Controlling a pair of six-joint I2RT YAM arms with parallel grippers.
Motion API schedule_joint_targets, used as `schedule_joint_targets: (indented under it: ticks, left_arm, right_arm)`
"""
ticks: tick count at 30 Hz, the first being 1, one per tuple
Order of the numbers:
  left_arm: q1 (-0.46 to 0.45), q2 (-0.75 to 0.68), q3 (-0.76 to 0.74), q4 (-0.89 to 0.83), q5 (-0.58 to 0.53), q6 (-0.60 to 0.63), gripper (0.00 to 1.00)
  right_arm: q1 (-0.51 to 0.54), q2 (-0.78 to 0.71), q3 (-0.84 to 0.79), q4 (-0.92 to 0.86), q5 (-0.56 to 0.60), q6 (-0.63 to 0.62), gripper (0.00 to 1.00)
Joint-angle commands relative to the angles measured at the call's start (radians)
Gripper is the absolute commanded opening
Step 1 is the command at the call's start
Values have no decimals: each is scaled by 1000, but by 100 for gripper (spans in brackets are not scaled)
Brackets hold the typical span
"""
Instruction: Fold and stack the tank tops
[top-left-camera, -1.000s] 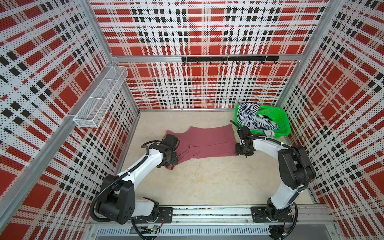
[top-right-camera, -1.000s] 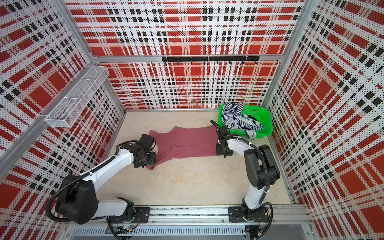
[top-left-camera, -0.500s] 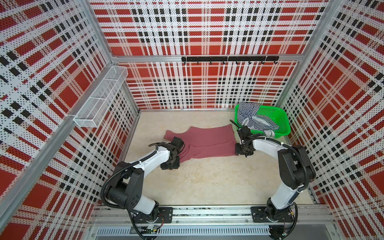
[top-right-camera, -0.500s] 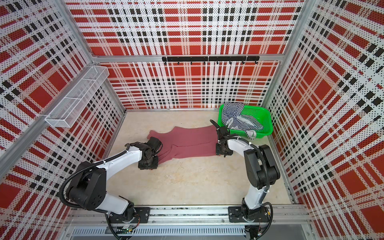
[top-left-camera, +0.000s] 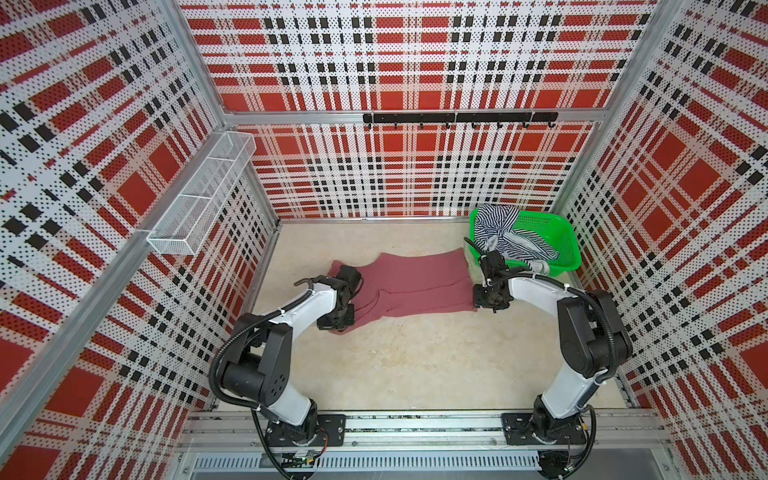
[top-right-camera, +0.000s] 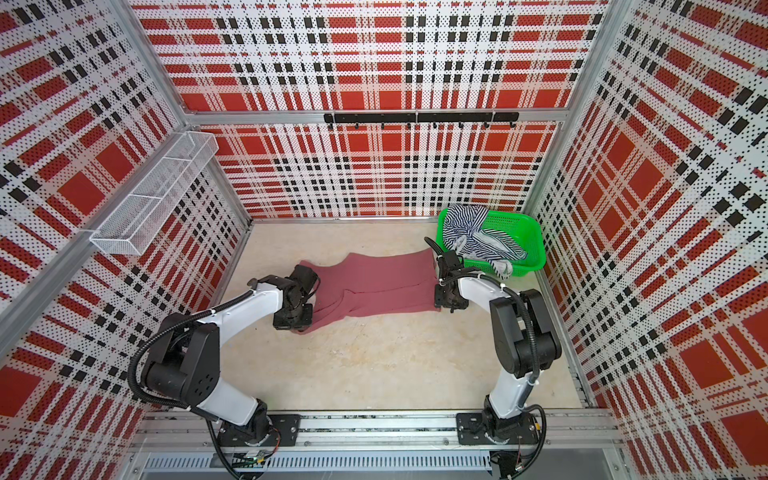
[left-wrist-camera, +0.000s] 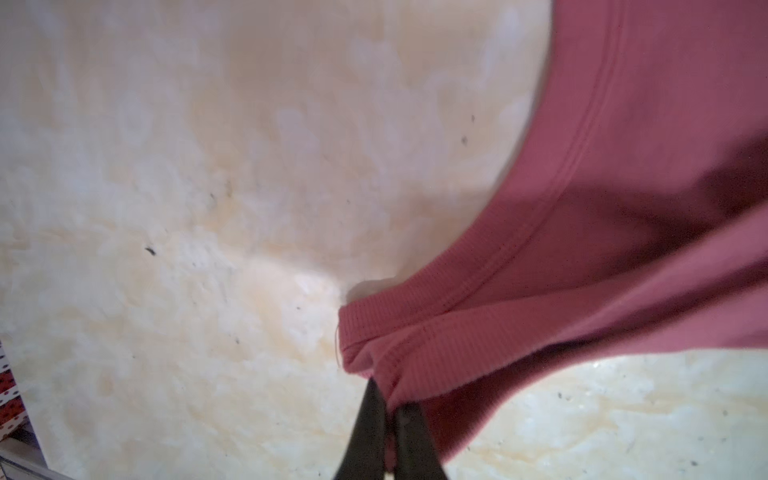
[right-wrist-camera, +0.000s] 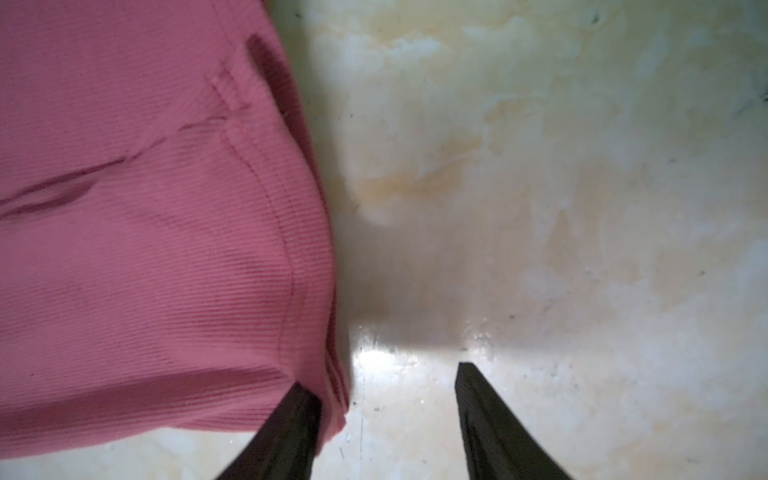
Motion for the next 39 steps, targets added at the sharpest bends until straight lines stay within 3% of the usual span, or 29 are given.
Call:
schedule_joint_targets:
  ticks: [1, 8, 27, 39]
  left_arm:
    - [64, 26, 45, -15, -11, 74, 4]
    - [173, 106, 84, 9, 37, 135, 4]
    - [281, 335, 241, 5, 14, 248, 12]
    - [245, 267, 278, 4, 66, 252, 41]
  right_arm:
    - [-14, 11, -7, 25, -2, -19, 56]
    - [-35, 52, -13, 47, -14, -35, 55]
    - [-65, 77, -6, 36, 1, -79, 54]
    - [-52, -43, 65, -51, -125, -110, 56]
